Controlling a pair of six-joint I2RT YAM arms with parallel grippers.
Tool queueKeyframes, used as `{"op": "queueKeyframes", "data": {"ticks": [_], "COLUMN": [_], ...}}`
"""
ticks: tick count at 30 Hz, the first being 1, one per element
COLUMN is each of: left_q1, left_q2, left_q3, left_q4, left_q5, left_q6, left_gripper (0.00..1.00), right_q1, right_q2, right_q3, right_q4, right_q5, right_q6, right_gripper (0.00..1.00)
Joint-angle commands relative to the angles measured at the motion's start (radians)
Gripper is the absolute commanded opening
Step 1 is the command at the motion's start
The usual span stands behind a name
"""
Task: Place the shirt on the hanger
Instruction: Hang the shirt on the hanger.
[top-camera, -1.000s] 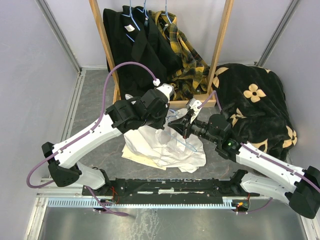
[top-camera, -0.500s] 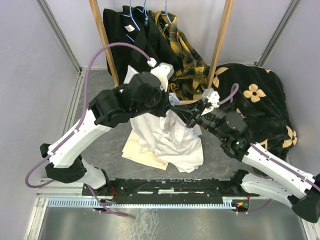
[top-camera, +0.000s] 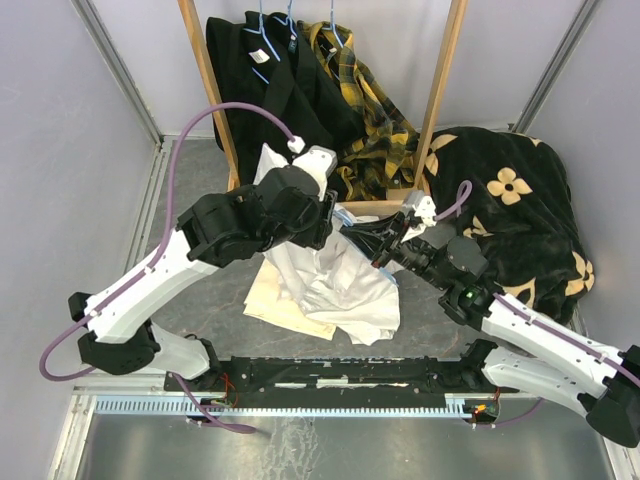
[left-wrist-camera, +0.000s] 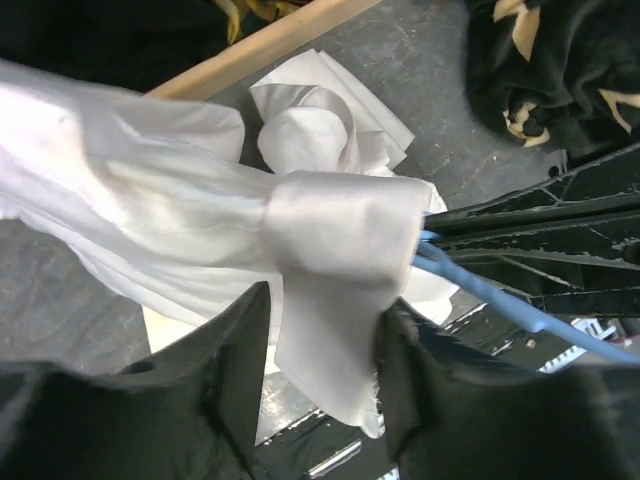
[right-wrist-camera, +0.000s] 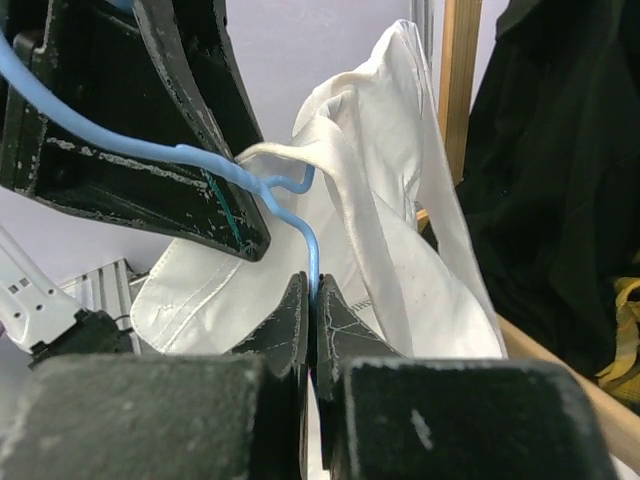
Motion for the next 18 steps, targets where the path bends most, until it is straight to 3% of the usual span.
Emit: {"op": "queueKeyframes", "data": {"ticks": [1, 8, 12, 15, 18], "left_q1": [0.0, 0.001, 0.002, 0.002, 0.002], "left_q2": [-0.129, -0.203, -0.232, -0.28, -0.344], "left_q3": [-0.021, -0.017, 0.043, 0.048, 0.009], "left_q4": [0.052, 0.07, 0.074, 0.124, 0.21], "left_q5": [-0.075, -0.08, -0.105, -0.092, 0.014], "left_q6": [0.031, 0.085, 0.187, 0.283, 0.331], "left_gripper": [0.59, 0.69, 0.74, 0.79, 0.81], "right_q1": [0.0, 0.0, 0.0, 0.0, 0.0], "right_q2": [-0.009, 0.043, 0.072, 0.078, 0.081], "right_q3": [-0.008, -0.083, -0.106, -0.107, -0.106], "right_q4": [0.158, 0.386, 0.51, 0.524, 0.506], "right_q5": [0.037, 0.056, 0.05, 0.036, 0.04], "right_q6": [0.058, 0.142, 0.167, 0.183, 0.191], "right_gripper": [0.0, 0.0, 0.0, 0.0, 0.0]}}
